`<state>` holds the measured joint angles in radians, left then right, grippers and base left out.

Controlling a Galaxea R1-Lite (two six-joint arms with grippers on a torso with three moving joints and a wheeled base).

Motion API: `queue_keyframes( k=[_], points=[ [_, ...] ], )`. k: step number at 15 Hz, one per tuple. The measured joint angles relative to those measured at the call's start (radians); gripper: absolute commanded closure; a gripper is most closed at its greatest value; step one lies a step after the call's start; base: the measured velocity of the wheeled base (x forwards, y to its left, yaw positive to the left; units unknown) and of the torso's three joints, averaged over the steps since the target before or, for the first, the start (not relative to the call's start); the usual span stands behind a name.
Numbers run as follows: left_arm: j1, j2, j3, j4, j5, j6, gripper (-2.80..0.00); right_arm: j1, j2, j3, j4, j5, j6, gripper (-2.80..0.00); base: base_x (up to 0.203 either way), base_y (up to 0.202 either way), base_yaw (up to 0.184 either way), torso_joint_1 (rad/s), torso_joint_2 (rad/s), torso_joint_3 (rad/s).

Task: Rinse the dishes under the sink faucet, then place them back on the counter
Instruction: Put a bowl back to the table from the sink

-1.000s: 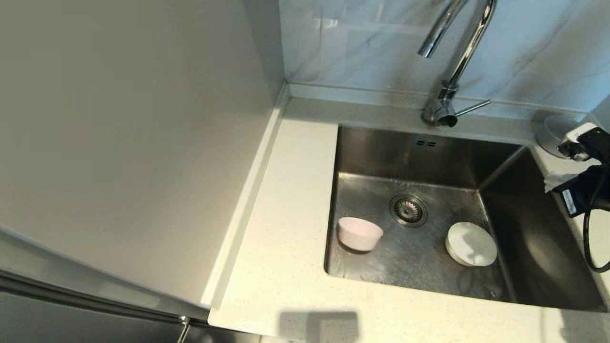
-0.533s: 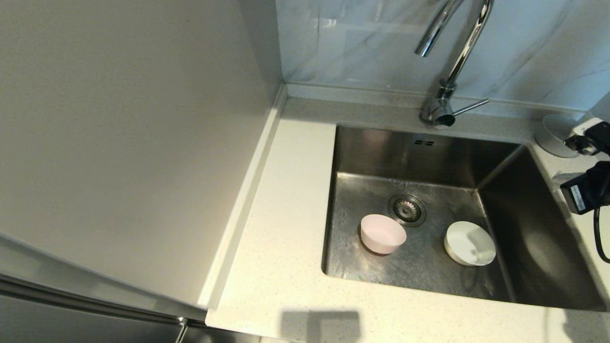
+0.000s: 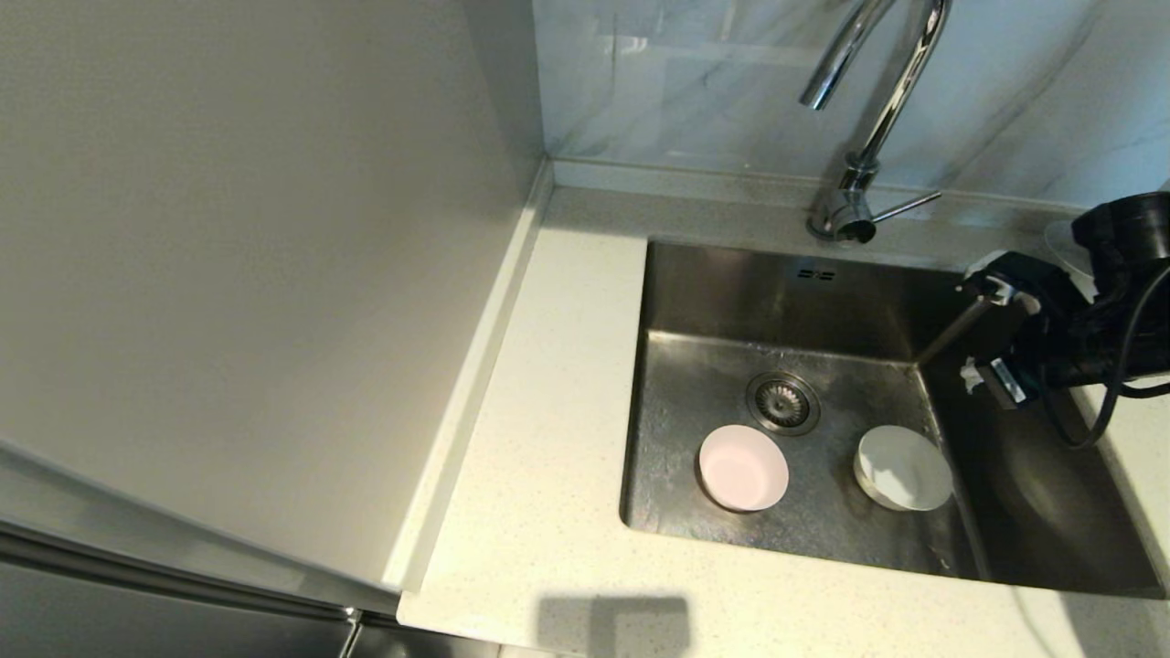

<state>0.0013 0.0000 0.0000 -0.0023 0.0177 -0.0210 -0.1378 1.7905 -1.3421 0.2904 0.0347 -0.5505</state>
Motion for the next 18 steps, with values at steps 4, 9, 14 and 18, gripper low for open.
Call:
queue_keyframes(
  k=[4, 9, 14, 18],
  points=[
    [0.000, 0.000, 0.000, 0.000, 0.000, 0.000, 0.00, 0.019, 0.134, -0.037, -0.002, -0.022, -0.054, 0.00, 0.000, 0.000, 0.000, 0.000, 0.00, 0.000],
    [0.000, 0.000, 0.000, 0.000, 0.000, 0.000, 0.00, 0.019, 0.262, -0.132, -0.004, -0.058, -0.059, -2.80, 0.000, 0.000, 0.000, 0.000, 0.00, 0.000],
    [0.000, 0.000, 0.000, 0.000, 0.000, 0.000, 0.00, 0.019, 0.289, -0.141, -0.004, -0.063, -0.029, -2.80, 0.000, 0.000, 0.000, 0.000, 0.00, 0.000],
    [0.000, 0.000, 0.000, 0.000, 0.000, 0.000, 0.00, 0.024, 0.292, -0.089, 0.000, -0.102, 0.004, -2.80, 0.000, 0.000, 0.000, 0.000, 0.00, 0.000]
  ],
)
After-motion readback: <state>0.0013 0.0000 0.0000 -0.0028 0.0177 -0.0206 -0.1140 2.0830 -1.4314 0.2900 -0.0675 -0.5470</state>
